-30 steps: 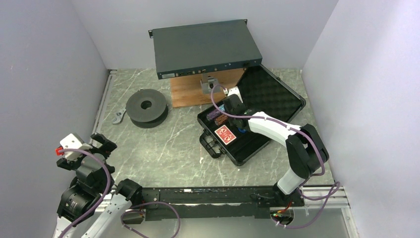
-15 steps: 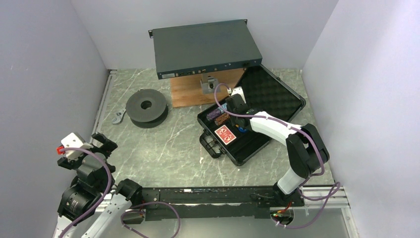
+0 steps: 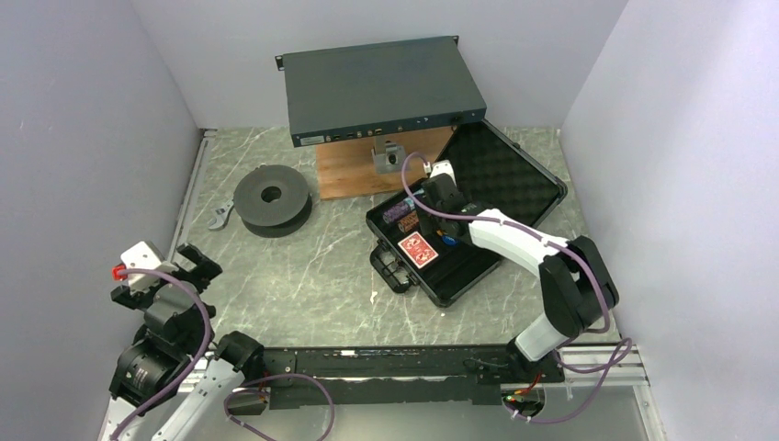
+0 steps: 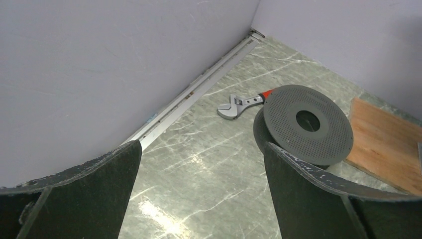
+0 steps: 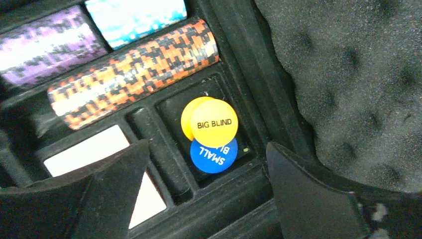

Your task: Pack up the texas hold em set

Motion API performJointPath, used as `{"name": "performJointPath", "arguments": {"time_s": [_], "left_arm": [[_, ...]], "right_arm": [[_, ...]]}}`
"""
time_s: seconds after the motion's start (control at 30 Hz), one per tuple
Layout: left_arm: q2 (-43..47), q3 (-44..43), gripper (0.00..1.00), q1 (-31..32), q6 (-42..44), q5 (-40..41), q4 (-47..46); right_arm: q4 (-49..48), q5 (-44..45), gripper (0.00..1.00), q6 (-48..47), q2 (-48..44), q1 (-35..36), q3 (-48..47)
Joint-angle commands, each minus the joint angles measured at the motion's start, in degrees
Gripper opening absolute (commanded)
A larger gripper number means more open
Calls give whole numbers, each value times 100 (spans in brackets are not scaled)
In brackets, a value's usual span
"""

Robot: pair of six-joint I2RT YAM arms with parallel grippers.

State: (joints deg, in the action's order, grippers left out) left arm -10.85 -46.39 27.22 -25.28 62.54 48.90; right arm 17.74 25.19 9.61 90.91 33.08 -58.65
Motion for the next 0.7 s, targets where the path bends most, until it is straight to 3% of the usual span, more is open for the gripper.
{"name": "performJointPath", "arguments": {"time_s": [0.0,0.27,0.37,0.57,0.67], "left_arm": [[-171,117,99,-22,574,-505,-530],[-315,294,99,-24,1450,-2036,-1211],[-442,302,99,-29,1506,-2150,-1273],[-636,300,99,-41,1551,-2189,-1311],[-657,289,99,-67,1540,-2201,-1294]], "right_arm": [[-313,-328,98,109,-641,-12,69],[-549,-947,100,209,-1877,5,176],[-686,-1123,100,291,-2394,5,167],[99,-1150,100,431,-2441,5,-741],[-19,-1361,100,262,-2691,5,-756]]}}
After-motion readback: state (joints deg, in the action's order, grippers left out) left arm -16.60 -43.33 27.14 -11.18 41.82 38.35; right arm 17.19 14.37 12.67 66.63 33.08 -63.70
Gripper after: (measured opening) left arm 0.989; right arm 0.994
